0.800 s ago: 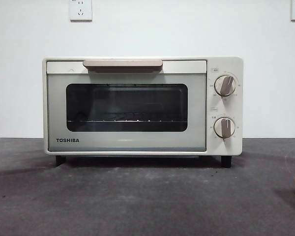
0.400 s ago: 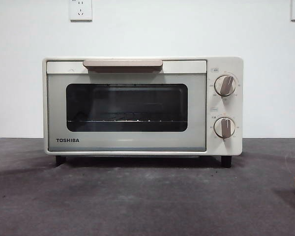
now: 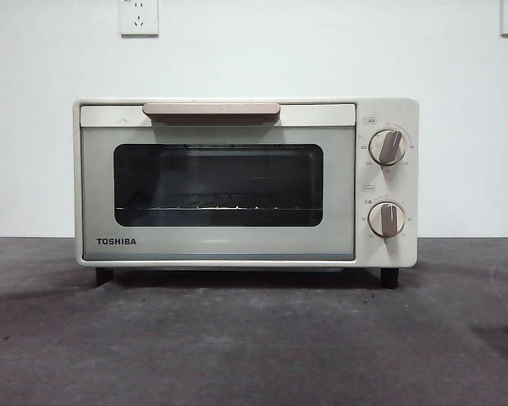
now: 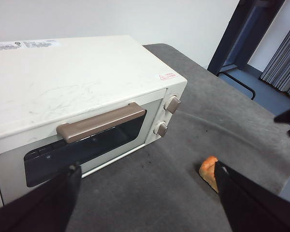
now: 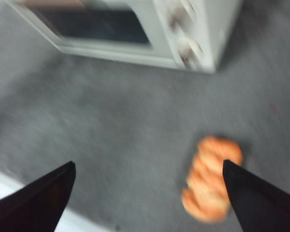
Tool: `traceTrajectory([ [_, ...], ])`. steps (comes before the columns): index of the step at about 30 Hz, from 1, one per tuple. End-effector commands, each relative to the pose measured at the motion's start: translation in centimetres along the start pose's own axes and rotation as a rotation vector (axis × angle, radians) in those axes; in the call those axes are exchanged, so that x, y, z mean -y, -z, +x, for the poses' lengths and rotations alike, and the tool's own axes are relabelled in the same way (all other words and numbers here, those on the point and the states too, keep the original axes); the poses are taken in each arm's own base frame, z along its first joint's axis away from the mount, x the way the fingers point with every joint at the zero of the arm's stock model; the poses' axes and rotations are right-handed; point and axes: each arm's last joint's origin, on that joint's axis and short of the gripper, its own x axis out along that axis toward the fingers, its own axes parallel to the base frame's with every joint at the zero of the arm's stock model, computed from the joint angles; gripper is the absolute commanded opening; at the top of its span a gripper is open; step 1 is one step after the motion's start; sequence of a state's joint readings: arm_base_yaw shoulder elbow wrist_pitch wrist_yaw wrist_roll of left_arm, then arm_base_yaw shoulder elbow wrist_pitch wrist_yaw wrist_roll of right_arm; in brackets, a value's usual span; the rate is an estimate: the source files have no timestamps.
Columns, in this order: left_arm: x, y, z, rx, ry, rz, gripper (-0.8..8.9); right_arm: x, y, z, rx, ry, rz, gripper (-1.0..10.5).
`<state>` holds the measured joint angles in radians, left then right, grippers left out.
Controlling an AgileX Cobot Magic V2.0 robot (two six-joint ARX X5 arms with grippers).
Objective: The left arm flap open the oven, the right arm pick bread and place it into oven, the left arm flap close the oven
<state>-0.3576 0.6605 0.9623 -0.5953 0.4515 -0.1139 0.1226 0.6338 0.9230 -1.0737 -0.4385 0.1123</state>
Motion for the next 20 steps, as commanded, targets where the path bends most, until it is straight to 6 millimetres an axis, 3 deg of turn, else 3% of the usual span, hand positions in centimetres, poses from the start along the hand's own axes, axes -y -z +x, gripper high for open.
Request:
traceTrajectory([
  [1, 0.3, -0.8, -0.3, 0.031, 0.012, 0.034, 4.38, 0.5, -0.3, 1.1, -0.078, 0.037, 0.034, 4.9],
  [10, 0.3, -1.0, -0.3, 0.049, 0.014, 0.042, 4.38, 2.8, 0.3, 7.1, -0.331, 0.191, 0.081, 4.9],
  [20, 0.3, -0.8, -0.3, 0.027, 0.012, 0.031, 4.38, 4.1, 0.3, 13.0, -0.434, 0.198, 0.104, 4.9],
])
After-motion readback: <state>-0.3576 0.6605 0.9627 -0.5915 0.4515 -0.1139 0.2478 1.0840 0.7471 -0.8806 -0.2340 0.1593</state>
